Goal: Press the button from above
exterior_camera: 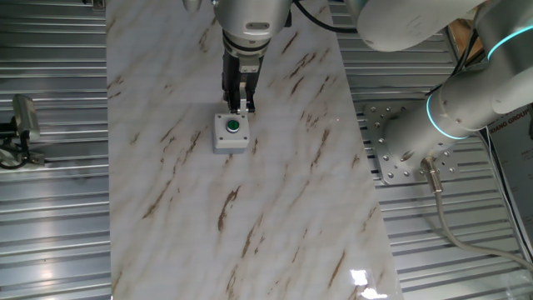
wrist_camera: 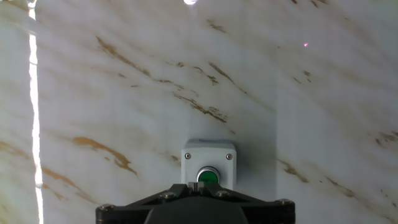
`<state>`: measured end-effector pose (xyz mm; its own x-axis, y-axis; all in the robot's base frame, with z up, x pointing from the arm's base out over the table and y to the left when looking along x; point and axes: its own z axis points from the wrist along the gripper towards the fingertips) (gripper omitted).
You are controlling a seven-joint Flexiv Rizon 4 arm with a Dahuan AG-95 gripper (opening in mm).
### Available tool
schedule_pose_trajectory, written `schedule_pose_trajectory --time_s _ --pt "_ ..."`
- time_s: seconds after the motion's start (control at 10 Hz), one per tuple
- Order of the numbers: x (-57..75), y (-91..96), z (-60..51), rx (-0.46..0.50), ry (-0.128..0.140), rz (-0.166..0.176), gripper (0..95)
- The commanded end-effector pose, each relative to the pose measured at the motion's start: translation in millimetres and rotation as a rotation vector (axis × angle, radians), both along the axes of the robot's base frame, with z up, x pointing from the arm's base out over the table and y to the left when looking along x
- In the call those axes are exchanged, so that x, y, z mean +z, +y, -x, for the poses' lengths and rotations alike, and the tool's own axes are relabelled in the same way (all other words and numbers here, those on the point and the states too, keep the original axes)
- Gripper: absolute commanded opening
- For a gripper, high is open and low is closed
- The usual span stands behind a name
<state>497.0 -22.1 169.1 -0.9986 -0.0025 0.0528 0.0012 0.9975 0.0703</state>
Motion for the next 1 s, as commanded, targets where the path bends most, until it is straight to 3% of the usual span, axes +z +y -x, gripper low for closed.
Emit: schedule_pose_trajectory --time_s 0.1,1.0 --pt "0.2 -0.1 0.5 0.019 -0.002 0.015 0.0" --pt "-0.6 -0.4 0.3 0.033 0.010 0.023 0.0"
